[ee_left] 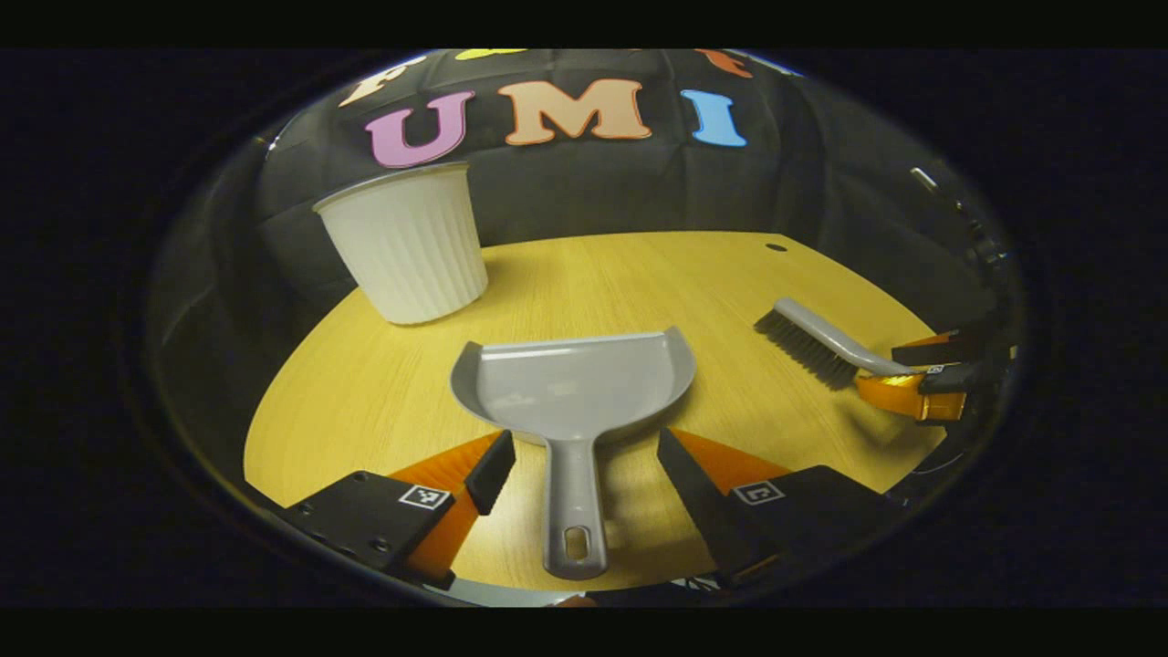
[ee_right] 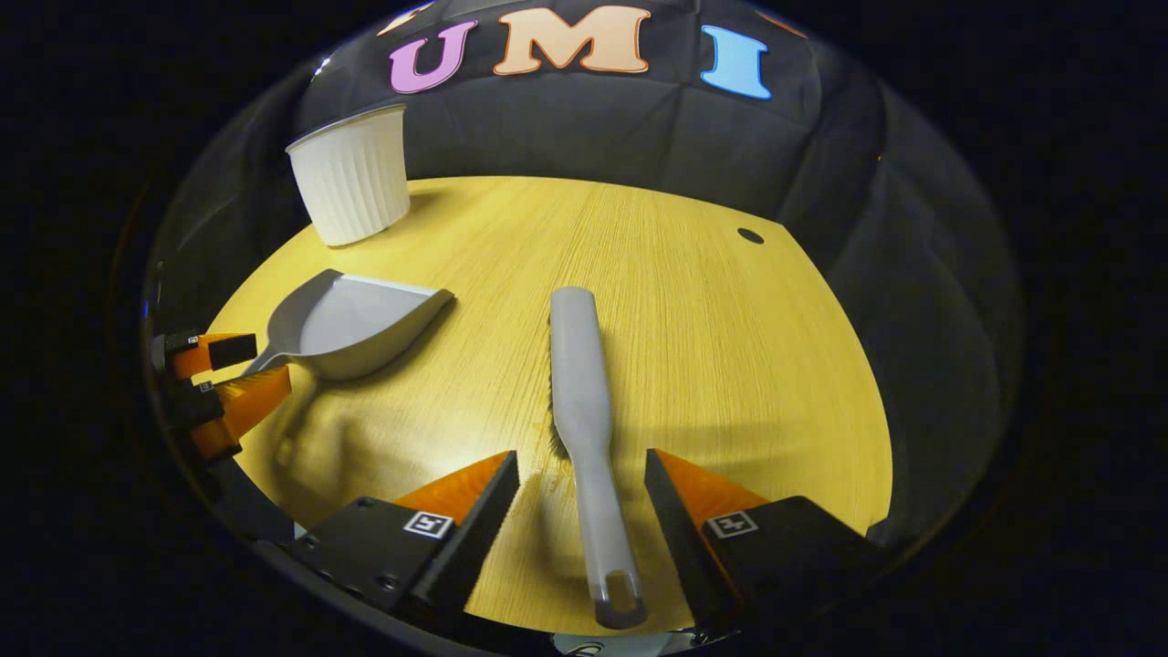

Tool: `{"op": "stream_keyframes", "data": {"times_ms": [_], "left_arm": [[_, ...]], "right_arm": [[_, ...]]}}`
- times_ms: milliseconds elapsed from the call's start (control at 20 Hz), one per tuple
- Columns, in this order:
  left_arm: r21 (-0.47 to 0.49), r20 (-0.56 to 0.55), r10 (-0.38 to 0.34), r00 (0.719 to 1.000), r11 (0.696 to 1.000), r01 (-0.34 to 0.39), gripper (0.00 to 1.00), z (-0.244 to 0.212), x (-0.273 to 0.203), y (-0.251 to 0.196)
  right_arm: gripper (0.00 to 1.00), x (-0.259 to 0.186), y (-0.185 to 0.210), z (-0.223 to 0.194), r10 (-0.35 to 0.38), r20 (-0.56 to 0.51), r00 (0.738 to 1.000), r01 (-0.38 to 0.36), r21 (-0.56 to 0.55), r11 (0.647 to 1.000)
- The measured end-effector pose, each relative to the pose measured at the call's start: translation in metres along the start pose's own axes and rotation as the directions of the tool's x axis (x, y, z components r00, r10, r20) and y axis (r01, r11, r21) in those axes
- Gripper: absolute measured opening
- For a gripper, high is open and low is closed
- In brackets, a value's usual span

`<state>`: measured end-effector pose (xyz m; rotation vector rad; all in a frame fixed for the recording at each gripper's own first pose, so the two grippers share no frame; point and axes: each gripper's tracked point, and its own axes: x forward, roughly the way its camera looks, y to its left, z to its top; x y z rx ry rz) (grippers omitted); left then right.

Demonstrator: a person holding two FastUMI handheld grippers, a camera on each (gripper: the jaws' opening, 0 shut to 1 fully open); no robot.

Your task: Pick up the small broom and dustpan from the desktop, sweep the trash into the dustpan with the broom, and then empty the trash into the garbage bin.

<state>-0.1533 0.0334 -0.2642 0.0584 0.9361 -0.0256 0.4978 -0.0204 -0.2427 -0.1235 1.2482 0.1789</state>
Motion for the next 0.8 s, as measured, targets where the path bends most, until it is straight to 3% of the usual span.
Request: {"op": "stream_keyframes", "data": {"times_ms": [100, 200, 250, 350, 500, 650, 800], "left_arm": [[0.025, 0.055, 0.026, 0.998, 0.999, -0.027, 0.96, 0.017, -0.011, 0.001], [0.040, 0.116, 0.050, 0.992, 0.998, -0.055, 1.00, 0.036, -0.023, 0.002], [0.041, 0.149, 0.067, 0.987, 0.996, -0.074, 0.95, 0.046, -0.031, 0.003], [0.034, 0.202, 0.108, 0.973, 0.992, -0.118, 0.96, 0.069, -0.047, 0.003], [0.018, 0.265, 0.154, 0.952, 0.986, -0.164, 0.95, 0.104, -0.075, -0.005], [0.006, 0.358, 0.155, 0.921, 0.986, -0.168, 0.95, 0.144, -0.098, -0.023], [-0.016, 0.467, 0.110, 0.878, 0.993, -0.116, 0.95, 0.180, -0.118, -0.045]], "right_arm": [[0.93, -0.011, -0.007, 0.012, -0.010, 0.055, 0.998, 0.009, 0.004, 1.000], [0.95, -0.030, -0.011, 0.027, -0.007, 0.123, 0.992, 0.005, 0.014, 1.000], [0.93, -0.041, -0.013, 0.035, -0.002, 0.164, 0.986, -0.001, 0.017, 1.000], [0.94, -0.066, -0.019, 0.058, 0.004, 0.270, 0.963, -0.008, 0.011, 1.000], [0.93, -0.116, -0.022, 0.102, 0.034, 0.482, 0.876, -0.032, -0.012, 0.999], [0.93, -0.165, -0.014, 0.132, 0.097, 0.618, 0.781, -0.110, -0.017, 0.994], [0.93, -0.213, -0.016, 0.151, 0.096, 0.659, 0.746, -0.129, 0.002, 0.992]]}}
